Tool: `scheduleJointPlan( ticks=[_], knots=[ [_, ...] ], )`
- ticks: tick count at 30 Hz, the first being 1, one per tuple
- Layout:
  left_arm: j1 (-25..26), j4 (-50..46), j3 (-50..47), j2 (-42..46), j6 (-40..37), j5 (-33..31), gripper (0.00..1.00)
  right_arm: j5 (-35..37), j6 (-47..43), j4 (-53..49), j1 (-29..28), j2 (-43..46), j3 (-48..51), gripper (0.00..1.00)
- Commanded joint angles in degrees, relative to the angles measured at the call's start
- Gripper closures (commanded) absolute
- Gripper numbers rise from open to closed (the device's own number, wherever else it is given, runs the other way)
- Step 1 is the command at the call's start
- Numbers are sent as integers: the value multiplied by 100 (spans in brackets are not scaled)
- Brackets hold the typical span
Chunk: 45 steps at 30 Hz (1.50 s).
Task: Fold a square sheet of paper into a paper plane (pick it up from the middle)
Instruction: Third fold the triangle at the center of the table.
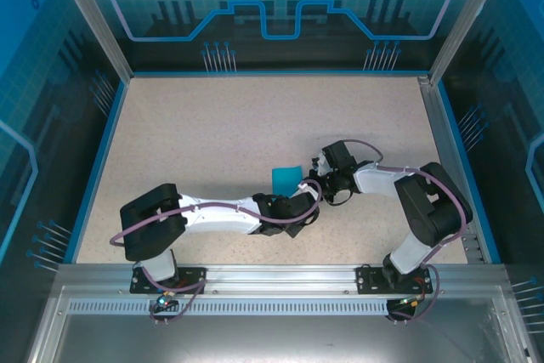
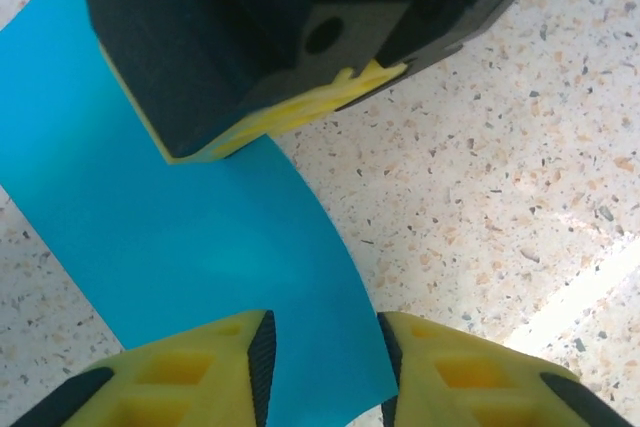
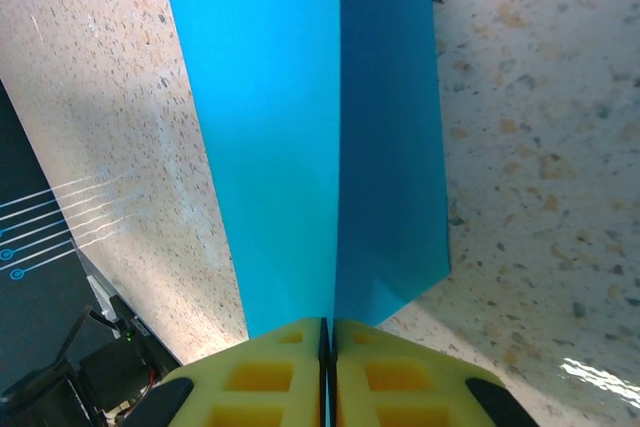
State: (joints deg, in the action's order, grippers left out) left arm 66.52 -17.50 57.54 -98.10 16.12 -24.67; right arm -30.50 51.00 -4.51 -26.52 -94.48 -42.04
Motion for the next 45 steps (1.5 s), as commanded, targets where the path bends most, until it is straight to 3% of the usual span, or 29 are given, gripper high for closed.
scheduleJointPlan(
  ticks=[1,6,12,16,20,26,36,45],
  knots=[
    [36,-78,-48,243,-65,-114,78,-72,-62,-128,117,-47,-89,89],
    [-22,-97,-101,353,-58,-81,96,-54,-102,-191,139,37,-85,87],
    [-288,54,-361,664,29,404,99,150,-276,-505,213,389,-85,80],
    [-637,249,-605,932,107,1162,99,370,-488,-775,331,767,-127,75],
    [-1056,432,-784,1060,156,2001,98,342,-636,-810,319,816,-329,79],
    [-1472,492,-882,1031,120,2752,96,270,-764,-762,197,201,-796,84],
    [-1828,528,-951,962,148,3050,95,850,-1280,-1563,-114,-1338,-2056,89],
    [-2160,467,-845,676,72,3413,94,1407,-1655,-2128,-371,-1800,-2436,89]
  ],
)
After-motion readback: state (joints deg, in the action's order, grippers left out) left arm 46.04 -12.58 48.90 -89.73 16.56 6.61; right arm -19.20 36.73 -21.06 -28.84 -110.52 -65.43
